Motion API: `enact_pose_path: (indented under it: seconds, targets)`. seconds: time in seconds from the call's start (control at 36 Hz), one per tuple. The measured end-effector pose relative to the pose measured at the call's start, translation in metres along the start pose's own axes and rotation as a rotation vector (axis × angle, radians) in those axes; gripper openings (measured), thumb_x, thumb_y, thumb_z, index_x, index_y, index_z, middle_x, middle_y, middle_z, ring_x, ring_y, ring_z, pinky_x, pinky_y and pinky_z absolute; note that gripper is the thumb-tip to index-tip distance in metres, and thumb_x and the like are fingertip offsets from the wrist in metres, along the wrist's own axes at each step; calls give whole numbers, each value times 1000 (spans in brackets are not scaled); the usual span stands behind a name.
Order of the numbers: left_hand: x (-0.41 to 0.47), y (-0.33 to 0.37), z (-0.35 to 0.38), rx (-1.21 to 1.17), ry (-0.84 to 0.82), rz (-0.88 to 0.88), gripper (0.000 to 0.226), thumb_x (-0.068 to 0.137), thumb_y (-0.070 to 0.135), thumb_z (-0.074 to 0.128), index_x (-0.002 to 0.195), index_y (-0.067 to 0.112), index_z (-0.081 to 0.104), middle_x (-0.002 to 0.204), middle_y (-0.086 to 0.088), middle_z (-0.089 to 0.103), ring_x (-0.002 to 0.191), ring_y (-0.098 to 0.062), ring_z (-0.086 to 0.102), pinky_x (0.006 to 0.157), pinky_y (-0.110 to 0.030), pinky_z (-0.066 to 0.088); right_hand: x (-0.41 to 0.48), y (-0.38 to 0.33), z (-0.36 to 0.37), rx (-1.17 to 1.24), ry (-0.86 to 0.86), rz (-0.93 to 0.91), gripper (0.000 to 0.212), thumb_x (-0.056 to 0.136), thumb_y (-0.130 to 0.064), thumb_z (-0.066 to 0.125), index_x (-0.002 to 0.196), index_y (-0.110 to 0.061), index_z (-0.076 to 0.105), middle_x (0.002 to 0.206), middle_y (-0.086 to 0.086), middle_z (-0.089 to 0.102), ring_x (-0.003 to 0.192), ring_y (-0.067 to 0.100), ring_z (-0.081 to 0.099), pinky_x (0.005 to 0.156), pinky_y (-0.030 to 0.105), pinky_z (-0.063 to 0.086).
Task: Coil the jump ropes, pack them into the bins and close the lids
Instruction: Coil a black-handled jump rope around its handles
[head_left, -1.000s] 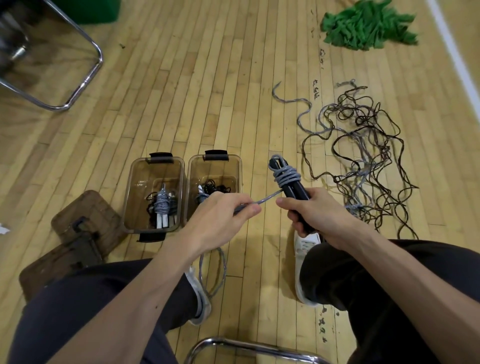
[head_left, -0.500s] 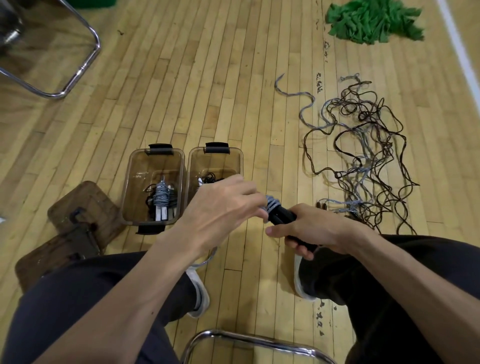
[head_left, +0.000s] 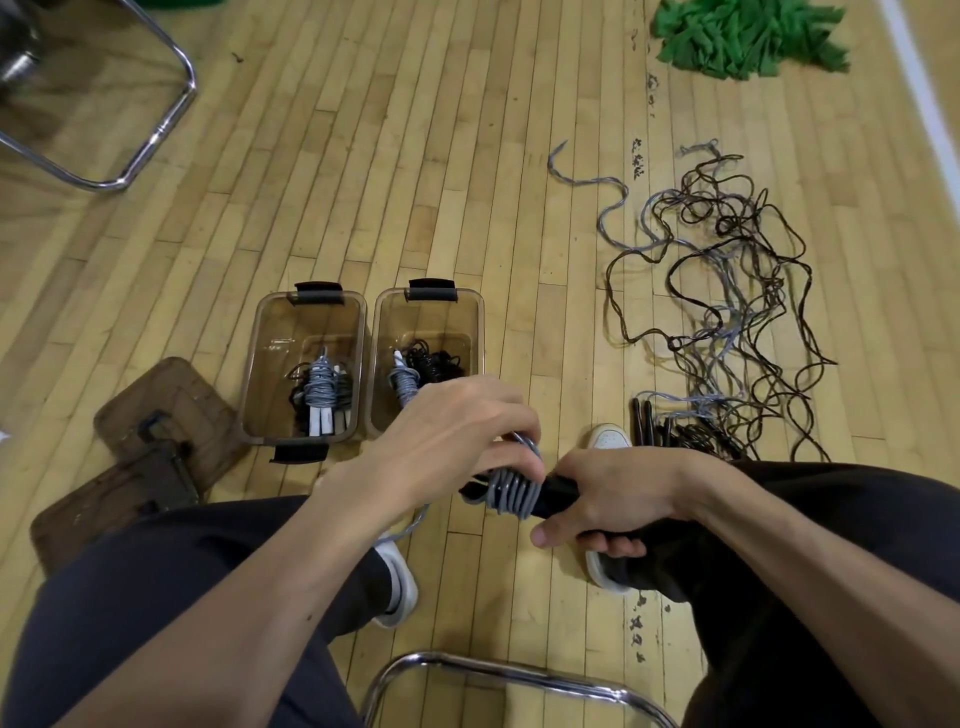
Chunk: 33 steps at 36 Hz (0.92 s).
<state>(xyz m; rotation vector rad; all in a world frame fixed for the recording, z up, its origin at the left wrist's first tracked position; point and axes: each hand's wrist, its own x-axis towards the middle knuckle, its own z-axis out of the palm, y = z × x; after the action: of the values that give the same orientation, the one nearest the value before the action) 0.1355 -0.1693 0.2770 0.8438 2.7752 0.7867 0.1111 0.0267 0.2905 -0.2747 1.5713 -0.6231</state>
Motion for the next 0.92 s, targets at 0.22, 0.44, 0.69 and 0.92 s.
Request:
enact_pose_path:
  seconds: [0.22, 0.44, 0.69, 0.92]
  targets:
    - [6, 1, -7, -474, -141, -277, 20, 84, 43, 75, 86, 23, 76, 83, 8, 72, 85, -8, 66, 78, -38, 55, -4, -3, 1, -25, 26, -105, 24, 95, -25, 70, 82, -13, 53, 57, 1, 50, 42, 13, 44, 47, 28, 41]
    - [6, -1, -22, -899, -290, -397, 14, 82, 32, 72, 84, 18, 75, 78, 3, 73, 76, -8, 68, 69, -21, 51, -15, -11, 1, 40, -63, -231, 24, 96, -33, 67, 90, -13, 56, 59, 2, 50, 41, 12, 42, 44, 23, 38]
    - [6, -2, -27, -1164, -327, -408, 17, 86, 27, 63, 82, 15, 74, 76, -2, 70, 68, -12, 65, 61, -20, 51, -24, -14, -1, 188, -122, -400, 29, 98, -30, 64, 80, -8, 56, 55, 6, 49, 39, 15, 42, 43, 22, 39]
    - [9, 1, -24, -1206, -240, -459, 38, 92, 41, 62, 82, 5, 67, 75, -5, 58, 65, -14, 53, 60, -24, 44, -23, -13, -2, 315, -46, -493, 30, 94, -36, 65, 69, -21, 59, 55, 5, 50, 41, 18, 43, 44, 22, 40]
